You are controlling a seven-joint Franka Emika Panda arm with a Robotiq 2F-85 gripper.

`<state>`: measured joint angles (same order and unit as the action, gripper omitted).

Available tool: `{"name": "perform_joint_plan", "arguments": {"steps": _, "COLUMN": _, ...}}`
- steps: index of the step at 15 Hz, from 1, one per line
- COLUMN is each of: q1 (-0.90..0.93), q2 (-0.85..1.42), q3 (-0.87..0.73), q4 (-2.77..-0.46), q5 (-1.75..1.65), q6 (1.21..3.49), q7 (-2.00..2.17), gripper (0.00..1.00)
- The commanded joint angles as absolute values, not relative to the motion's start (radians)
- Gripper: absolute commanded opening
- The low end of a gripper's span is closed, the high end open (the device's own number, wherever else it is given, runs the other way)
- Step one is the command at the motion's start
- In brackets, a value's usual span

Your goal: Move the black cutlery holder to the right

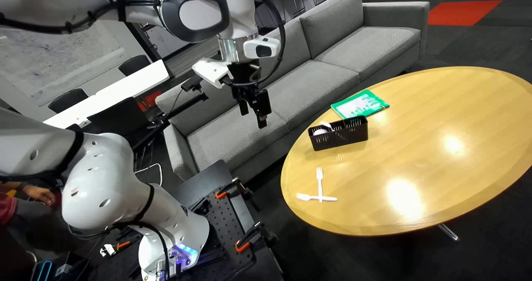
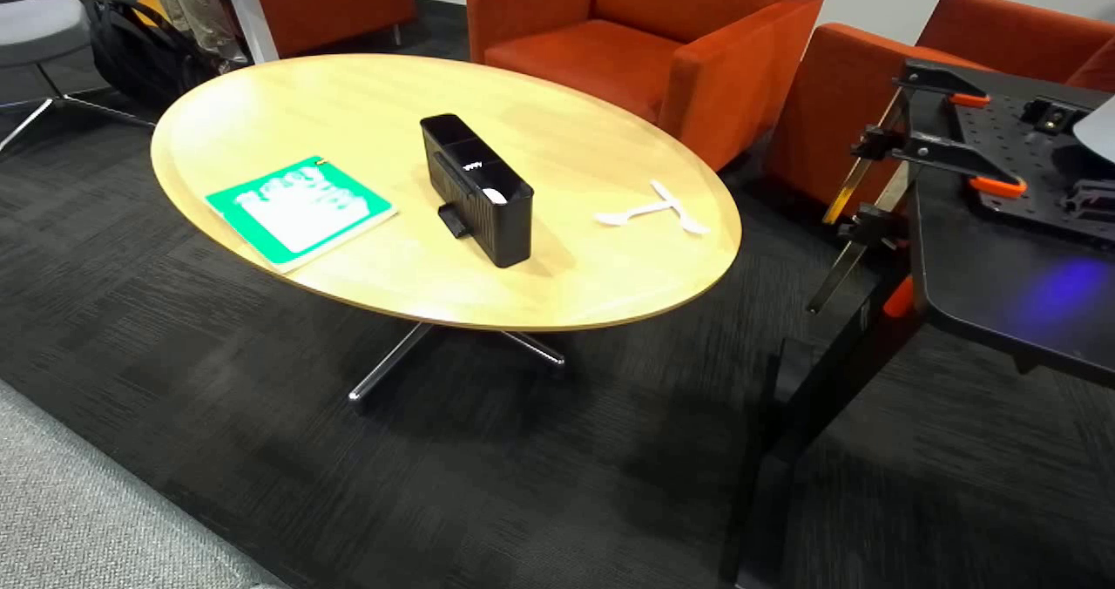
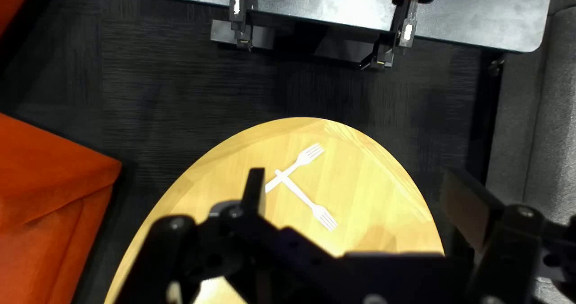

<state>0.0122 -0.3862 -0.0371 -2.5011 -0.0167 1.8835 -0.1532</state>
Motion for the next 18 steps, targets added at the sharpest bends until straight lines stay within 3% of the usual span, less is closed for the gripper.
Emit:
{"name": "perform_joint_plan", "arguments": {"steps": 1, "q1": 0.011, "q2": -0.386, "q3": -0.036, "q4": -2.5, "q5": -0.016, "q6": 1.882, "q7": -0.153, "gripper": 1.0}}
{"name": "perform_joint_plan", "arguments": {"steps": 5, "q1": 0.025, "q2": -0.233, "q3": -0.025, "q4": -2.448, "q5": 0.171, "q6": 2.068, "q7": -0.009, "gripper": 1.0}}
{"name": "perform_joint_plan", "arguments": {"steps": 10, "q1": 0.051, "q2": 0.033, "q3": 0.027, "q4": -2.366, "q5": 0.315, "q6": 2.547, "q7": 0.114, "gripper": 1.0}}
{"name": "perform_joint_plan", "arguments": {"steps": 13, "q1": 0.062, "q2": 0.231, "q3": 0.042, "q4": -2.268, "q5": 0.227, "q6": 2.769, "q7": 0.279, "gripper": 1.0}}
{"name": "perform_joint_plan", "arguments": {"steps": 18, "q1": 0.202, "q2": 0.524, "q3": -0.116, "q4": -2.047, "q5": 0.04, "q6": 2.851, "q7": 0.571, "gripper": 1.0}}
